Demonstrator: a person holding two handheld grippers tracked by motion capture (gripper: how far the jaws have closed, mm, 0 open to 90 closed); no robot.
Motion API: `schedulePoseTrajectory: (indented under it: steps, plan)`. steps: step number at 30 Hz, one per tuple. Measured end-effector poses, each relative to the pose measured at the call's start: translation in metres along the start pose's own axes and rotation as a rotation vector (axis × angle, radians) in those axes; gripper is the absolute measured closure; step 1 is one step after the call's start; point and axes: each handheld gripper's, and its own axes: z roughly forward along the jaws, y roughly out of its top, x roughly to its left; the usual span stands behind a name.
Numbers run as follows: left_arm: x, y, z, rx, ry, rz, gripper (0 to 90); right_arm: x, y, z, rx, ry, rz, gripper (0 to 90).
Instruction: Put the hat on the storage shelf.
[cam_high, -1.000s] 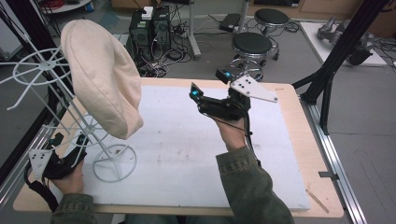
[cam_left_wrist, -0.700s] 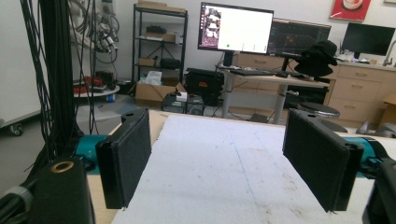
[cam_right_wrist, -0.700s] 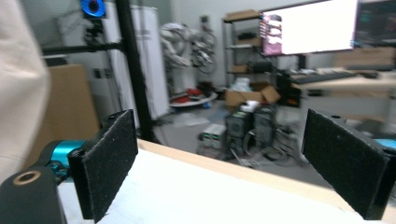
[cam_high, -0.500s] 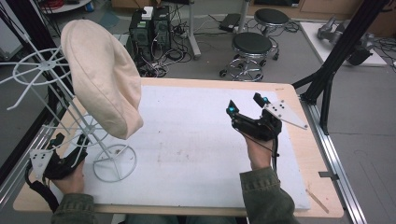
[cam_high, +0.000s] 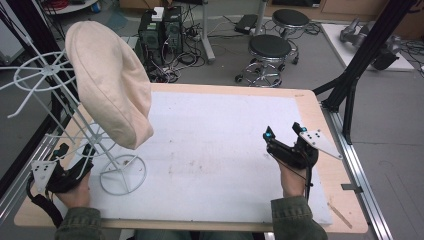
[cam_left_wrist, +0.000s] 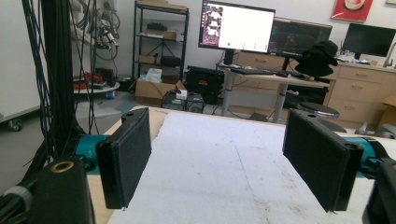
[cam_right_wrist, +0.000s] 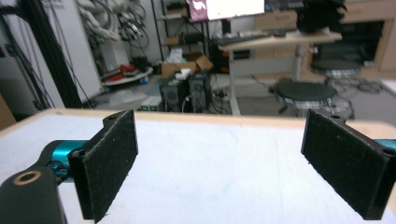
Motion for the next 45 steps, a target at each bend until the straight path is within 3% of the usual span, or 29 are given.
schedulePoseTrajectory:
  steps: [9, 12, 16, 19, 21, 31, 45]
  plan:
    - [-0.002, -0.001, 0.002, -0.002, -0.006, -0.005, 23.8, -0.015, -0.036, -0.014, 0.018, -0.118, 0.019, 11.0]
    - [-0.002, -0.002, 0.004, -0.010, 0.000, -0.035, 23.8, -0.017, -0.045, -0.014, 0.015, -0.143, -0.013, 10.5]
    - [-0.001, -0.001, 0.004, -0.010, 0.000, -0.032, 23.8, -0.020, -0.053, -0.011, 0.024, -0.163, -0.040, 10.5]
    - [-0.002, -0.001, 0.004, -0.016, -0.002, -0.035, 23.8, -0.023, -0.060, -0.014, -0.001, -0.234, -0.056, 10.5]
    - [-0.002, -0.001, 0.004, -0.017, -0.004, -0.035, 23.8, -0.025, -0.060, -0.017, -0.011, -0.257, -0.059, 10.5]
    - [-0.001, -0.001, 0.003, -0.014, -0.013, -0.049, 23.8, -0.024, -0.062, -0.014, 0.009, -0.240, -0.063, 10.6]
    - [-0.001, -0.002, 0.003, 0.005, -0.022, -0.031, 23.9, -0.027, -0.062, -0.016, 0.018, -0.227, -0.020, 10.6]
